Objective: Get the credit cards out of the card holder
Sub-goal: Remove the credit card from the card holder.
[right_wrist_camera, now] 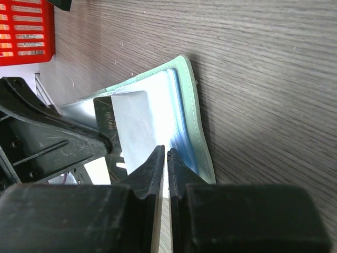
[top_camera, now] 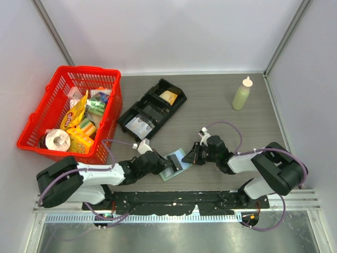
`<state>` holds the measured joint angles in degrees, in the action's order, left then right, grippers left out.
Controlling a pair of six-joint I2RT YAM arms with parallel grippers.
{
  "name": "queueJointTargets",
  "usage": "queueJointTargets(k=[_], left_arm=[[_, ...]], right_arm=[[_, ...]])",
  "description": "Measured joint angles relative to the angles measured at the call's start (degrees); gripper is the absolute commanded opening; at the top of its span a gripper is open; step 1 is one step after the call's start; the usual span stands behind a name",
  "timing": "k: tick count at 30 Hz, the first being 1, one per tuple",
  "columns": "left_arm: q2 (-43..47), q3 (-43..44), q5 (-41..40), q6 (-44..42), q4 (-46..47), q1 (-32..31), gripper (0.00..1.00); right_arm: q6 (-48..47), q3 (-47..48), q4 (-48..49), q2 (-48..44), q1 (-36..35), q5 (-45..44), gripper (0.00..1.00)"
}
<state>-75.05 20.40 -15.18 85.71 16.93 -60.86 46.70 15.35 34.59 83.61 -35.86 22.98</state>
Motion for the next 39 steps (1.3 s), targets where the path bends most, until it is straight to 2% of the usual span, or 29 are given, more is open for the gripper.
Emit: queueJointTargets(k=[9, 13, 16, 21, 23, 26, 28, 32, 39], left_arm=[[11.1, -2.9, -0.2, 0.5, -7.2, -0.2, 0.00], [15.6, -2.9, 0.3, -0.5, -10.6, -0.5, 0.00], [19.1, -2.9, 0.6, -2.0, -13.5, -0.7, 0.00], [23.5, -3.3, 0.7, -5.7, -16.1, -0.6, 0.00], [25.5, -4.0, 1.2, -8.2, -15.7, -0.6, 0.00], [27.6, -4.8, 1.7, -10.9, -15.5, -0.7, 0.00], [28.7, -4.9, 1.7, -11.9, -15.6, -0.7, 0.07], [28.2, -4.7, 1.3, -12.9, -16.9, -0.7, 0.07], [15.4, 2.0, 0.8, -14.0, -20.6, -0.5, 0.04]], right_arm=[[0.1, 0.5, -1.4, -0.4, 0.4, 0.3, 0.18], [-1.2, 1.2, -4.7, -2.5, 0.5, -0.2, 0.31], [-3.1, 1.3, -8.2, -5.8, 0.6, -1.3, 0.36], [-6.0, 1.3, -13.0, -12.9, 0.7, -2.6, 0.56], [-7.3, 1.3, -13.1, -16.0, 0.8, -1.9, 0.61], [-8.8, 1.3, -11.8, -18.8, 0.8, 0.2, 0.62], [-9.5, 1.3, -11.3, -19.3, 0.8, 1.4, 0.63], [-10.5, 1.7, -11.2, -18.2, 0.8, 3.7, 0.61], [-10.1, 5.6, -9.3, -9.8, -0.5, 8.6, 0.54]])
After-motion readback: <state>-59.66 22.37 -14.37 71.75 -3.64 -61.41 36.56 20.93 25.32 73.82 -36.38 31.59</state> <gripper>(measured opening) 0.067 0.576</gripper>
